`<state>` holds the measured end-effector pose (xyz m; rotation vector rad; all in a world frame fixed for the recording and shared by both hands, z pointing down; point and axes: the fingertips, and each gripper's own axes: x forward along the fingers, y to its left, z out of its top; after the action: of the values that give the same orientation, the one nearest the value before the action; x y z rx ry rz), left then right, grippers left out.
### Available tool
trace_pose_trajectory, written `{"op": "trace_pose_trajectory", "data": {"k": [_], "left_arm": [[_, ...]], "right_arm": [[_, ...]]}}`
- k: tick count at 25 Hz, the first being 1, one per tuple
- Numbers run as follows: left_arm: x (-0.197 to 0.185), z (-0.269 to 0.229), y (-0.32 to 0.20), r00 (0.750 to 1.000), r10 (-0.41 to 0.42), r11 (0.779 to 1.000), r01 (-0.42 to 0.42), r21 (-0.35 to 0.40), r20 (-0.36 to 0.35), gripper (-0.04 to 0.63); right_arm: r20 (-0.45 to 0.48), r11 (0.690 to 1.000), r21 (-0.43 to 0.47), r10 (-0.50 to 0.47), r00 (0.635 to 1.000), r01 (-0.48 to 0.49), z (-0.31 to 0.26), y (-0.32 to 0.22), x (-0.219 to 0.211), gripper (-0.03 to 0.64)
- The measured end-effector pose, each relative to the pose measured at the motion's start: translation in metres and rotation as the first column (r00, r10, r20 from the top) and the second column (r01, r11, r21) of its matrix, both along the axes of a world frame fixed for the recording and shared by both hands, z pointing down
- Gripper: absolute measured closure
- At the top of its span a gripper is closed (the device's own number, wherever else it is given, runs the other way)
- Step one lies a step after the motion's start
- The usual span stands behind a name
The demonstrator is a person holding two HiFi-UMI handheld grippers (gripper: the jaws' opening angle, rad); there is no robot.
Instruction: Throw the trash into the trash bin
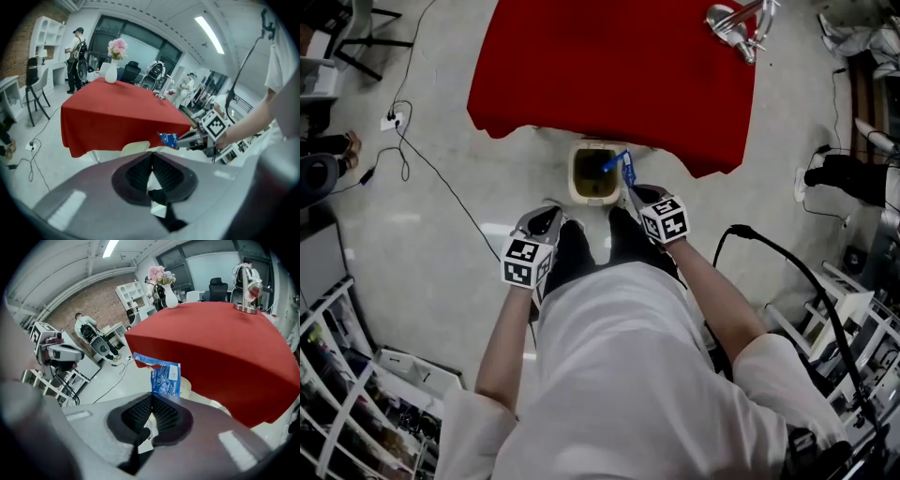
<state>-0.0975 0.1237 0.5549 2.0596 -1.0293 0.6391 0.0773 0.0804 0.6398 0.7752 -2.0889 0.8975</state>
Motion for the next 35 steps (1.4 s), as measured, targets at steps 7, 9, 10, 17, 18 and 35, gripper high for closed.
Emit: {"op": "trace_pose_trajectory", "data": {"k": [7,9,10,17,18,35], "left_arm": [[-0.010,0.034,0.006,0.999,-0.019,0.999,0.020,-0.029,0.033,0.591],[-0.014,0.047,0.003,0.999,-0.021,0.999,0.022,-0.030,0.043,0.591],[-0.016,0.054,0.002,0.999,-0.022,0.999,0.024,-0.030,0.048,0.591],[-0.009,0.098,0.010,0.998,-0.006,0.998,0.010,-0.058,0.070,0.591],[-0.006,0.104,0.012,0.998,0.000,0.998,0.005,-0.063,0.070,0.591],[-0.004,0.170,0.025,0.998,0.034,0.992,-0.027,-0.121,0.055,0.591]], "right_arm": [[0.048,0.995,-0.098,-0.031,0.998,0.036,0.055,0.025,-0.011,0.617],[0.055,0.992,-0.120,-0.031,0.998,0.037,0.076,0.027,-0.017,0.617],[0.057,0.991,-0.128,-0.030,0.998,0.037,0.086,0.028,-0.020,0.617],[0.057,0.982,-0.176,-0.056,0.997,0.065,0.146,0.046,-0.028,0.617],[0.052,0.981,-0.177,-0.067,0.996,0.075,0.154,0.046,-0.028,0.617],[0.016,0.960,-0.272,-0.061,0.998,0.063,0.263,0.036,-0.045,0.485]]}}
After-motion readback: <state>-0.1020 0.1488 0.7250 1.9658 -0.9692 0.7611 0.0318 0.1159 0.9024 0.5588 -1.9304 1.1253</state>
